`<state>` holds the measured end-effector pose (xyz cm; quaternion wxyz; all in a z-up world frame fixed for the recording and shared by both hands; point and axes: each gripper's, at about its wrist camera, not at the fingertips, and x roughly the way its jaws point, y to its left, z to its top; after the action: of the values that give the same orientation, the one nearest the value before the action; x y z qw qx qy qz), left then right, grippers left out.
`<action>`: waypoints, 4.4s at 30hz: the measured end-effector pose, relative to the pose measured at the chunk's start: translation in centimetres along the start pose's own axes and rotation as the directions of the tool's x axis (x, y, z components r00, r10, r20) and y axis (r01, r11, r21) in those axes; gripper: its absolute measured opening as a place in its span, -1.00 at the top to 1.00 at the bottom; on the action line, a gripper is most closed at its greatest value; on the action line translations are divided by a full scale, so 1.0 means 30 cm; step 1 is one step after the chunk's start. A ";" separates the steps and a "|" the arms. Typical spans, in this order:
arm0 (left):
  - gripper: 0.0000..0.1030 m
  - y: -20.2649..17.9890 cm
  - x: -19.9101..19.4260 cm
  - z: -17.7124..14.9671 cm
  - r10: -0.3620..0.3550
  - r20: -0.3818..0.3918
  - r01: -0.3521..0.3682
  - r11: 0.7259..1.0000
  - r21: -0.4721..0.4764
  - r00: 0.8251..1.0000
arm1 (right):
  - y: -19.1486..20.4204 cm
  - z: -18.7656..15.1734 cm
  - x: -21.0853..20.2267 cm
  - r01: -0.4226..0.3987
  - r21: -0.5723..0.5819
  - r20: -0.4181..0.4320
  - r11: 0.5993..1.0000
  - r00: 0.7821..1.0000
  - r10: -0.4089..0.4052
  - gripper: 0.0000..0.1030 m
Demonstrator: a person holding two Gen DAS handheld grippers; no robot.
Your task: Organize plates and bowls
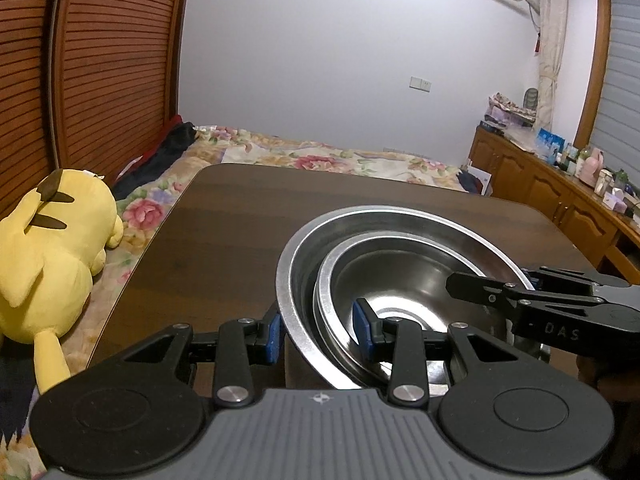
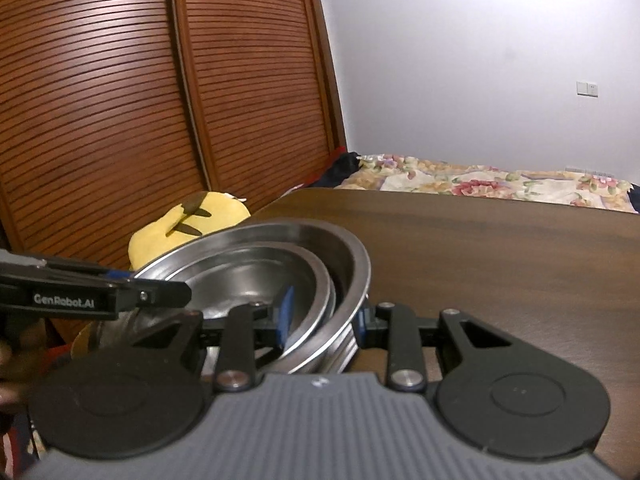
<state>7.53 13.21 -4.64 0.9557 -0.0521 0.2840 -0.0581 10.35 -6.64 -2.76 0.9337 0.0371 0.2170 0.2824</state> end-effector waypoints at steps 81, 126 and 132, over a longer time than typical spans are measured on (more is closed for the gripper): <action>-1.00 -0.369 -0.209 0.046 0.104 0.127 -0.123 0.982 0.146 0.986 | -0.044 0.041 -0.372 0.375 0.080 0.096 0.924 0.919 -0.382 -1.00; -1.00 -0.353 -0.199 -0.094 0.137 0.124 -0.151 0.982 0.109 0.983 | -0.036 -0.082 -0.399 0.416 0.094 0.086 0.904 0.902 -0.424 -1.00; -1.00 -0.348 -0.193 -0.108 0.138 0.113 -0.150 0.983 0.108 0.984 | -0.033 -0.104 -0.390 0.416 0.091 0.071 0.905 0.904 -0.422 -1.00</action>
<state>0.09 3.48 -2.85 0.9724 0.0210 0.2325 -0.0023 0.79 -13.99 -1.26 0.9792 0.0365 0.1886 0.0650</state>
